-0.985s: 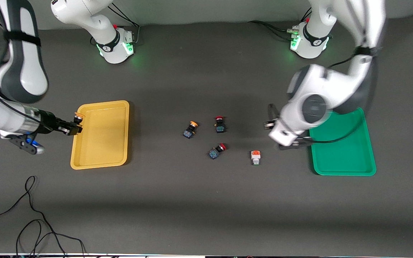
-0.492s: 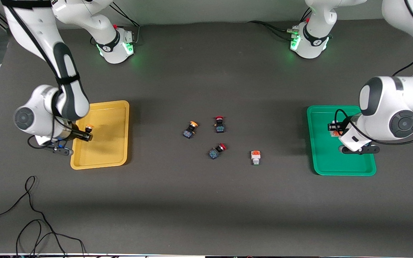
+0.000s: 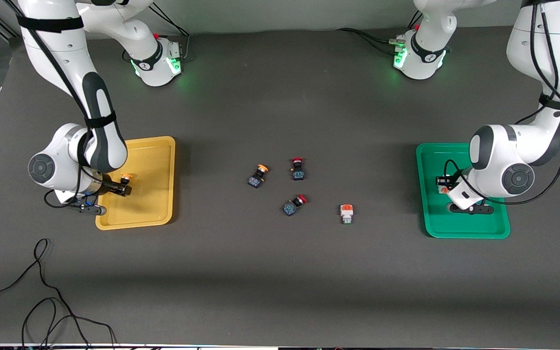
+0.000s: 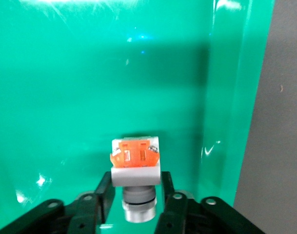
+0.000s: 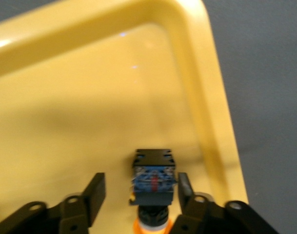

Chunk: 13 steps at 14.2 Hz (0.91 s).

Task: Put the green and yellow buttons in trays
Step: 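Grasp the second yellow and green buttons with the right and left grippers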

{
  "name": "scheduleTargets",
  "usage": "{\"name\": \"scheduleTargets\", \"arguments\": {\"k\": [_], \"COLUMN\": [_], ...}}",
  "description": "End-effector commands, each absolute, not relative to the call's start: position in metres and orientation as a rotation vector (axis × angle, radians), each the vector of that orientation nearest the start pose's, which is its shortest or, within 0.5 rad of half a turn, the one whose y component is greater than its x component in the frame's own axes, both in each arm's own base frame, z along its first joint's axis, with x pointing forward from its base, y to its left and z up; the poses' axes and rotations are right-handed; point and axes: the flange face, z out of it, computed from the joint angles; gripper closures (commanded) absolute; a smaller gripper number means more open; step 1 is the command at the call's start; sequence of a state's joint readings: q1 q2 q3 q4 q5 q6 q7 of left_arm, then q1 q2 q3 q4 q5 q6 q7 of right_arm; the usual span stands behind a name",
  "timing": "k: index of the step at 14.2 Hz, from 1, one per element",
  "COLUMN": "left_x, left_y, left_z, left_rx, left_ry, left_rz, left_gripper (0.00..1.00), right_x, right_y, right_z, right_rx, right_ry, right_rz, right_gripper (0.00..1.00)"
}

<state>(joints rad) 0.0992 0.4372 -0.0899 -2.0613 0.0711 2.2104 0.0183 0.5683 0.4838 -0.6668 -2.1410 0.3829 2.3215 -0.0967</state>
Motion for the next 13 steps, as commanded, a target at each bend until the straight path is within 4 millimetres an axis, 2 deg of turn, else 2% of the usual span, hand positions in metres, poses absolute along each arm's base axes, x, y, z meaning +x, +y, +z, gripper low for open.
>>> {"name": "scheduleTargets", "arguments": {"k": [1, 3, 4, 5, 7, 9, 11, 13], "left_x": [0.568, 0.584, 0.592, 0.601, 0.613, 0.622, 0.63, 0.643], "left_y": [0.01, 0.012, 0.012, 0.009, -0.005, -0.044, -0.107, -0.176], "left_z": [0.237, 0.288, 0.314, 0.337, 0.362, 0.363, 0.36, 0.351], "left_rx": [-3.087, -3.069, -3.062, -3.058, -3.076, -3.099, -3.109, -3.109], "left_ry": [0.118, 0.105, 0.09, 0.085, 0.081, 0.031, -0.014, -0.13], "left_rz": [0.423, 0.472, 0.497, 0.503, 0.455, 0.39, 0.321, 0.255], "left_gripper": [0.0, 0.0, 0.0, 0.0, 0.0, 0.0, 0.0, 0.0], "right_x": [0.572, 0.595, 0.599, 0.6, 0.59, 0.574, 0.563, 0.556], "right_y": [-0.017, 0.049, 0.086, 0.121, 0.182, 0.235, 0.296, 0.327], "right_z": [0.256, 0.283, 0.291, 0.299, 0.303, 0.287, 0.275, 0.256], "right_rx": [-3.04, -3.036, -3.034, -3.025, -2.968, -2.956, -2.958, -2.953], "right_ry": [0.481, 0.572, 0.623, 0.674, 0.761, 0.784, 0.843, 0.844], "right_rz": [0.284, 0.271, 0.291, 0.292, 0.301, 0.327, 0.315, 0.311], "right_gripper": [0.0, 0.0, 0.0, 0.0, 0.0, 0.0, 0.0, 0.0]}}
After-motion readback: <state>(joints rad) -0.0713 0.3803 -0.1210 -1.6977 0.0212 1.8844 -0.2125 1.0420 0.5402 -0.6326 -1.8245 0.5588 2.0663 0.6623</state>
